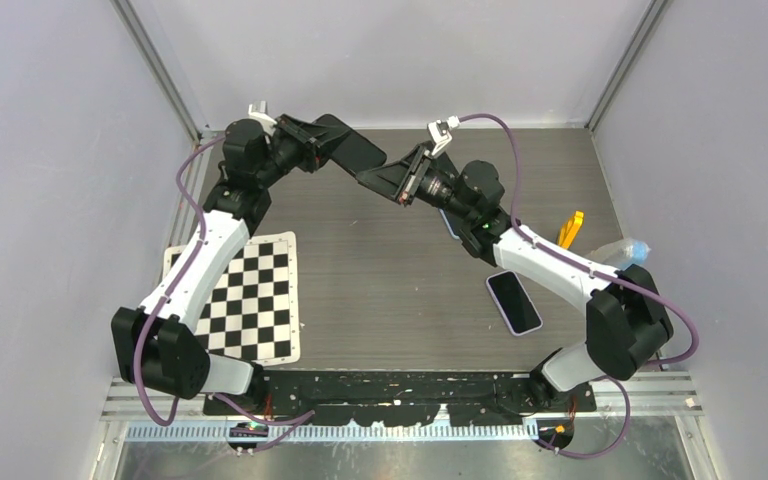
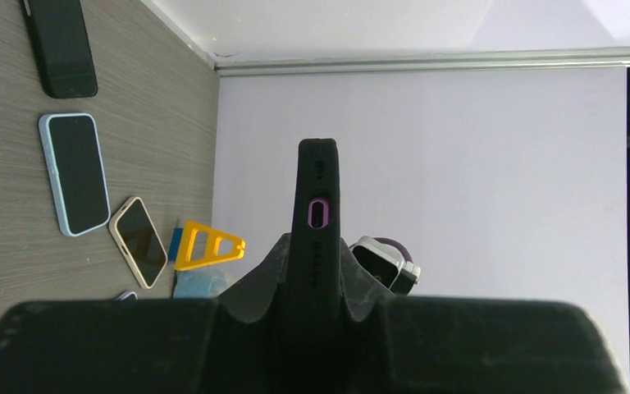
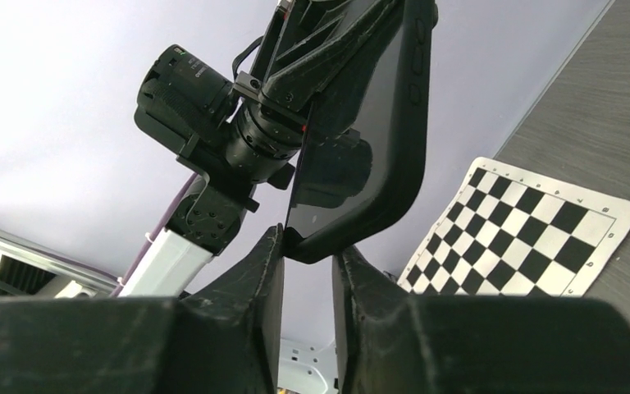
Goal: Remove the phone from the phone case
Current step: Remove the phone case from the phone.
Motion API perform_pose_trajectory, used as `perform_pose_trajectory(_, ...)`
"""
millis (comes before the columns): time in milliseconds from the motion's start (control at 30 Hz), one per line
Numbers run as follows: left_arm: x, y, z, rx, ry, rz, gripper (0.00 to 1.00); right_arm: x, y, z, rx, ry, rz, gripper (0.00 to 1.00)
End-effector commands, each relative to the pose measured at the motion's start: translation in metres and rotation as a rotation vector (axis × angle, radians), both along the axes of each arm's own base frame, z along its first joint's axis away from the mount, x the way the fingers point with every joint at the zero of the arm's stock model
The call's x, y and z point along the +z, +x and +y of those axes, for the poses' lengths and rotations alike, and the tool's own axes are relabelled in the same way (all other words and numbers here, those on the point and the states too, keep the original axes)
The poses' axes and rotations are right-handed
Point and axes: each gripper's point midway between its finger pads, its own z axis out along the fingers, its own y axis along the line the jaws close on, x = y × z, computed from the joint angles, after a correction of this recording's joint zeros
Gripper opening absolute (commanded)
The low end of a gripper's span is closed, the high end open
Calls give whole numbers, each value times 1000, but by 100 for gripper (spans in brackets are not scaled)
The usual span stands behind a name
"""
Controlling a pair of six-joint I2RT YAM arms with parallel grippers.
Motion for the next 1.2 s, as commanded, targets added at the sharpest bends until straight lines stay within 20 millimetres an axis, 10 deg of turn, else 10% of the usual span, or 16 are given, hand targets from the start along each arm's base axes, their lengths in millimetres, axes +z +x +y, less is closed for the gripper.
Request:
perform_pose_trajectory(0, 52, -18, 2, -18, -68, -121, 0, -8, 3, 1, -23, -24, -34, 19)
perform_pose_trajectory(167, 31, -26, -1, -44, -60, 52, 0, -30, 9, 1, -53, -143, -120, 2)
perform_pose_trajectory(667, 17, -40, -15, -155, -239, 239, 0, -67, 20, -21, -176, -418, -293, 1)
perform_pose_trajectory(867, 10, -33, -12, -122, -217, 216, 0, -53, 18, -30, -214, -407, -290, 2)
perform_pose_trajectory(1033, 10, -22, -1, -75, -161, 122, 0, -41, 10, -44, -241, -394, -258, 56)
perform_pose_trajectory(1167, 27, -21, 4, -91, -33, -49, 0, -30, 2, -57, -210, -350, -229, 74)
